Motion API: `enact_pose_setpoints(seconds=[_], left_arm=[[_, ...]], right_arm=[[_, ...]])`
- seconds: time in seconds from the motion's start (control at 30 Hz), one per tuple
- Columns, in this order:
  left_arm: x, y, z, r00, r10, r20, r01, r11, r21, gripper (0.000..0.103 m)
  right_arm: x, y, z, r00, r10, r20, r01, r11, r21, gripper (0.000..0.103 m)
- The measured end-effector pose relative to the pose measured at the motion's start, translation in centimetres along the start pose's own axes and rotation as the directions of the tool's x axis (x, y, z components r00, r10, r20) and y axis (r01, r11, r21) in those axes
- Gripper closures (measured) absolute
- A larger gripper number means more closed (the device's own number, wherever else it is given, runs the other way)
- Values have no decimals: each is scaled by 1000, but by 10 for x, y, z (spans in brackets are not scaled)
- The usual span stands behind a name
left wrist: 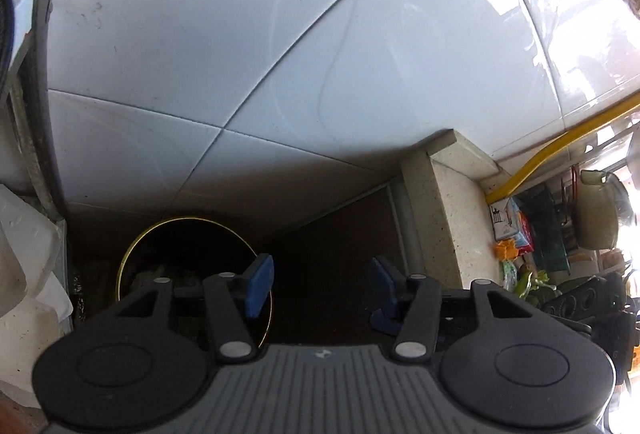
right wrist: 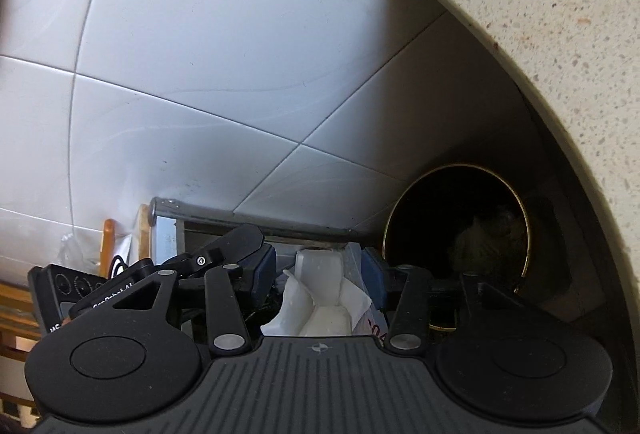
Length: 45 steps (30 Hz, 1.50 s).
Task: Collect trash
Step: 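Open both grippers to drop the cabbage leaves into the bin, then raise both open tools from the bin back over the counter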
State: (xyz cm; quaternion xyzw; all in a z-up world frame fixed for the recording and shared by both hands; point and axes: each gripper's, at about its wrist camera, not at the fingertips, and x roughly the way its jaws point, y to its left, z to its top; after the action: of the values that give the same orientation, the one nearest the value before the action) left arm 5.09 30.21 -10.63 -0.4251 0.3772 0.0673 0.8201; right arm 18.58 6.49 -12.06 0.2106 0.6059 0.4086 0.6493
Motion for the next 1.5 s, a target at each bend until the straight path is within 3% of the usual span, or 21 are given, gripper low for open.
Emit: enact_pose_setpoints(seconds=[0.33, 0.67, 1.0, 1.33, 1.5], left_arm=[[-21, -4, -2, 995, -96, 21, 97, 994, -54, 52], [-59, -14, -12, 981, -182, 72, 185, 982, -41, 52], [-65, -22, -21, 966, -254, 40, 256, 966, -43, 52], [-65, -38, -29, 941, -338, 10, 338, 941, -18, 51], [-54, -53, -32, 926, -375, -35, 375, 927, -7, 51]], right_arm=[[-37, -1, -4, 998, 30, 50, -31, 999, 25, 40], [-69, 16, -20, 993, 63, 101, -65, 998, 17, 36], [-107, 19, -44, 982, 69, 175, -76, 997, 32, 29], [-153, 12, -67, 959, 31, 282, -51, 997, 65, 28], [-187, 0, -87, 933, 2, 359, -38, 995, 94, 26]])
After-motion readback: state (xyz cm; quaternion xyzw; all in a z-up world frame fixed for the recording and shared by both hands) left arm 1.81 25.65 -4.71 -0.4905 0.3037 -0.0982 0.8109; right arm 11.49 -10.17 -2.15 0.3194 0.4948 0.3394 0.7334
